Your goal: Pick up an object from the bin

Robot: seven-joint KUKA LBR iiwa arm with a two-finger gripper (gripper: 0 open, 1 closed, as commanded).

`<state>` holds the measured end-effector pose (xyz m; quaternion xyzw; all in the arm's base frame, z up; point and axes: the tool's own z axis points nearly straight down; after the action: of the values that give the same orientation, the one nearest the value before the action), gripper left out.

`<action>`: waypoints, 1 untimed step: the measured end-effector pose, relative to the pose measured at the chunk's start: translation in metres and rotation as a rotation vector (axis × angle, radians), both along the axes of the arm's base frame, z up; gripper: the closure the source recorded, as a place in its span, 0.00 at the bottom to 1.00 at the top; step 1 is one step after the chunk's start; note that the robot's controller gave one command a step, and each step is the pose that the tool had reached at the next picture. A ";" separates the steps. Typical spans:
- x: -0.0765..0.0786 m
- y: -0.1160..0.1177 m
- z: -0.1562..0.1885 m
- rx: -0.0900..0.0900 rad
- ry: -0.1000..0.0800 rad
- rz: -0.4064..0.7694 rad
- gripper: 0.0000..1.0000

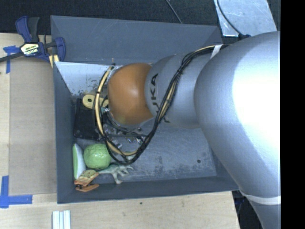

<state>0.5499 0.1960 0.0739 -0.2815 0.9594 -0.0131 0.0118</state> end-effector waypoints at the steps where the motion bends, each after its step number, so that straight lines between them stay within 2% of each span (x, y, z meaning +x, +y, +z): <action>1: -0.038 0.038 0.011 0.011 -0.001 0.088 0.00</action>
Offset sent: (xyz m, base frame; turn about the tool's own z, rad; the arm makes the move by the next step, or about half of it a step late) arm 0.0000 0.0000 0.0000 0.0000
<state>0.5118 0.2344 0.0852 -0.3232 0.9462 -0.0074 0.0144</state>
